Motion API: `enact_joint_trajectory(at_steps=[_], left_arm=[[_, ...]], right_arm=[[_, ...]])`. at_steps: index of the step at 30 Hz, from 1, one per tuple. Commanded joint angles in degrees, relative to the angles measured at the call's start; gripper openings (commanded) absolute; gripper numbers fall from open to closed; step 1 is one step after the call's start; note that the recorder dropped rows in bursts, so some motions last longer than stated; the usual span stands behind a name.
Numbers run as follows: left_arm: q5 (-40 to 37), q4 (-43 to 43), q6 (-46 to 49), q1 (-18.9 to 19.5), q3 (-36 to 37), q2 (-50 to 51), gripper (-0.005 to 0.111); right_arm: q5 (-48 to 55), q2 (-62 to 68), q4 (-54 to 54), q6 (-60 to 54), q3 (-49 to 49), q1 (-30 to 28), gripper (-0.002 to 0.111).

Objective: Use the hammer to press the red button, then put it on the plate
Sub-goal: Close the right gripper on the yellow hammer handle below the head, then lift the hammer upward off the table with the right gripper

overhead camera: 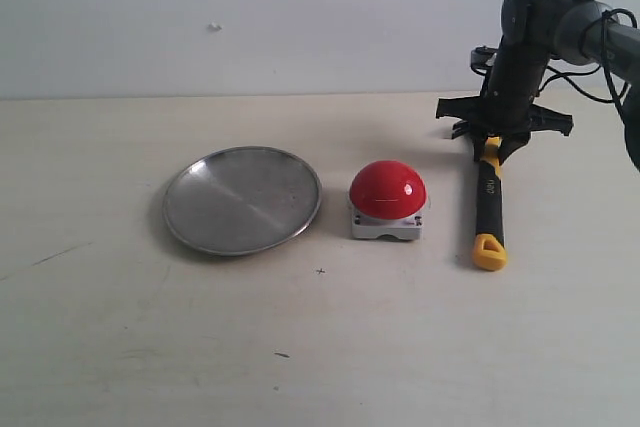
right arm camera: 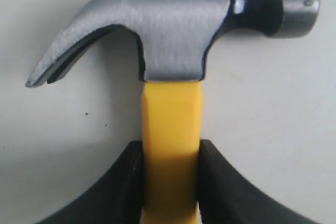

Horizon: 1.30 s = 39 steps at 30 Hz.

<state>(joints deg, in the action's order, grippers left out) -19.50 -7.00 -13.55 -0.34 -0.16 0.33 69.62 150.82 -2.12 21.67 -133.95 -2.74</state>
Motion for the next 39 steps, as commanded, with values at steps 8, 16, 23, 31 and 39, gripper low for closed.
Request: enact_joint_trajectory(at_steps=[8,16,23,31,39], left_arm=[[0.30,-0.30,0.05,-0.29,0.16,-0.33,0.000],[0.30,-0.30,0.05,-0.29,0.16,-0.33,0.000],[0.30,-0.30,0.05,-0.29,0.16,-0.33,0.000],[0.30,-0.30,0.05,-0.29,0.16,-0.33,0.000],[0.30,-0.30,0.05,-0.29,0.16,-0.33,0.000]], right_arm=[[-0.96,-2.59,-3.85,-4.00,-0.23,2.48,0.000],[-1.33,-9.09,-10.35,-1.15,0.81,7.02,0.000],[-7.40,-20.20,-12.58,2.58,10.36,8.75,0.000],[-21.02,-40.19,-16.87,4.46,33.09,8.75,0.000],[-46.29,-67.89,-17.94,5.31,65.47,8.75,0.000]])
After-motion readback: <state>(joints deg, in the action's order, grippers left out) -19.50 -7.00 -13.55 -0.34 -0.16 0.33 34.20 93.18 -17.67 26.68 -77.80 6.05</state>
